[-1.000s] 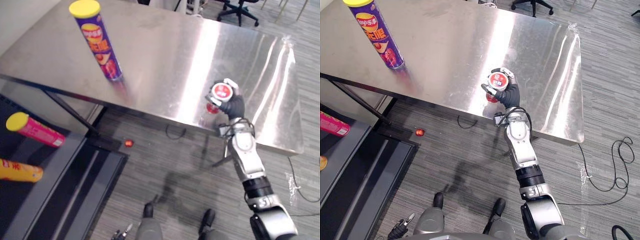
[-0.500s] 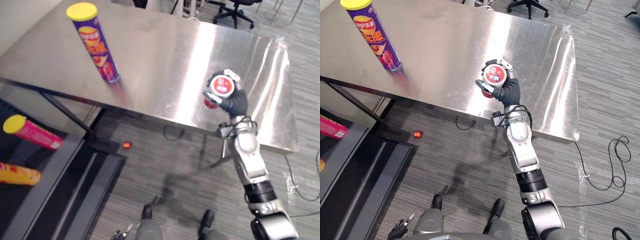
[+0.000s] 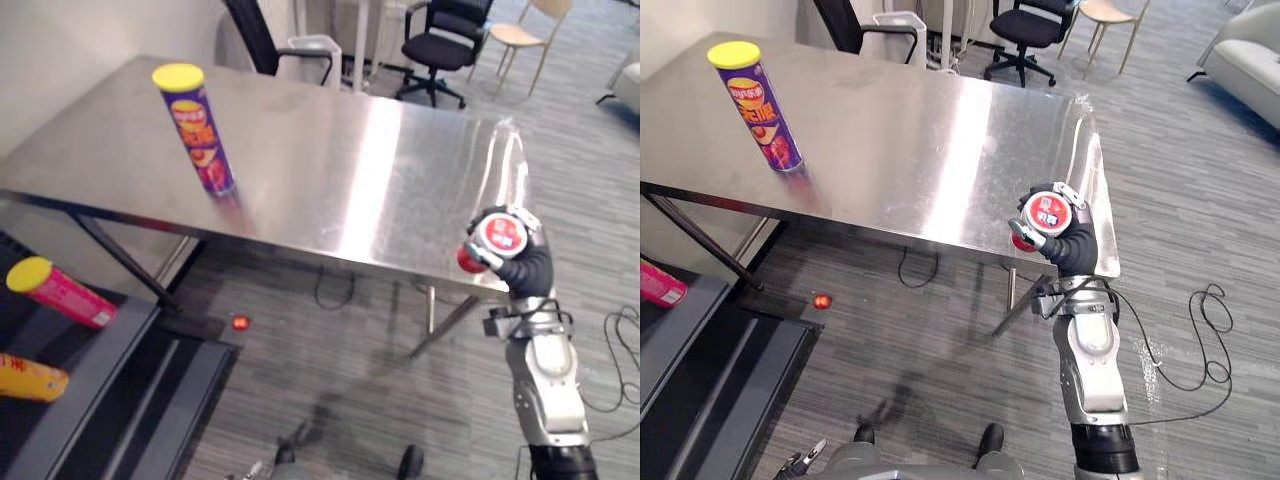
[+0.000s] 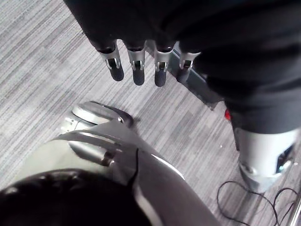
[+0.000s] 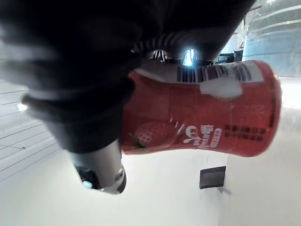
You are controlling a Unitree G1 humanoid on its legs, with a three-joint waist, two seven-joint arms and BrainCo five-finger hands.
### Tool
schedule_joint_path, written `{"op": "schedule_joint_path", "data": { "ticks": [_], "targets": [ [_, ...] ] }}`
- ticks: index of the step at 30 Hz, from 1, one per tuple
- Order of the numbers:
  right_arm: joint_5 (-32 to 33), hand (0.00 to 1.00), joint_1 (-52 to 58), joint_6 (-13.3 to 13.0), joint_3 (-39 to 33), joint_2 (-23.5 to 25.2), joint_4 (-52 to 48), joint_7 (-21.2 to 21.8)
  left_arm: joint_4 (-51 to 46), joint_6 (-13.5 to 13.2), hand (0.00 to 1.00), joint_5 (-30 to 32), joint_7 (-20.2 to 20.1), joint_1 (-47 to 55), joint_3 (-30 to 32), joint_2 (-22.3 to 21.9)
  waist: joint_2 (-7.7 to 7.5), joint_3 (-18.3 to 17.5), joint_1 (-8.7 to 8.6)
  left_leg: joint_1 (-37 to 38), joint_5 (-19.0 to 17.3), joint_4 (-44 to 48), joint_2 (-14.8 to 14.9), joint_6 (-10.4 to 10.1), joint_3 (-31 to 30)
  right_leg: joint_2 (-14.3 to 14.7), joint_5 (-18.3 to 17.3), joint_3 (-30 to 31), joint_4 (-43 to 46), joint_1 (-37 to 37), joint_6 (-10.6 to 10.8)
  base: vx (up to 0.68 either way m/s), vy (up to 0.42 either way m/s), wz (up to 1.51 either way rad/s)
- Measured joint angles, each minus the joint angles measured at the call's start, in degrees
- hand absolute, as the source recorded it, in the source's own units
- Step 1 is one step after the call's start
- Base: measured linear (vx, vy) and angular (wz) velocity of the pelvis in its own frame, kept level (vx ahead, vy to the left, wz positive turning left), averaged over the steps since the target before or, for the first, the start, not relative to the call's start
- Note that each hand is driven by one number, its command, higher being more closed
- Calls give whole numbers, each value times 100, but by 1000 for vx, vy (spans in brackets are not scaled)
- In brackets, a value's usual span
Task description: Put the gum and the chips on the shelf.
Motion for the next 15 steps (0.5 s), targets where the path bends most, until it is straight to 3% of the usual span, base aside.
{"op": "schedule_joint_path", "data": {
  "ticks": [6, 11, 15],
  "targets": [
    [66, 100, 150, 4, -75, 0, 8, 95, 8, 77, 0, -103, -100, 83, 3, -17, 48, -126, 2, 46, 3, 34, 0, -4, 16, -10, -15, 34, 74, 2, 2, 2, -1, -1],
    [239, 100, 81, 5, 63, 3, 144, 99, 50, 111, 0, -362, -271, 77, -15, -77, 248, 58, 10, -325, -327, 919, 89, -6, -280, -87, -475, -56, 944, -161, -21, -40, 2, 13],
    [449, 100, -198, 8, 460, 3, 454, 99, 0, 108, 0, -499, -311, 62, -79, -127, 338, 185, 30, -720, -13, 663, 82, -85, -930, -111, -675, -708, 1136, -249, -127, -125, -83, 86]
  ]
}}
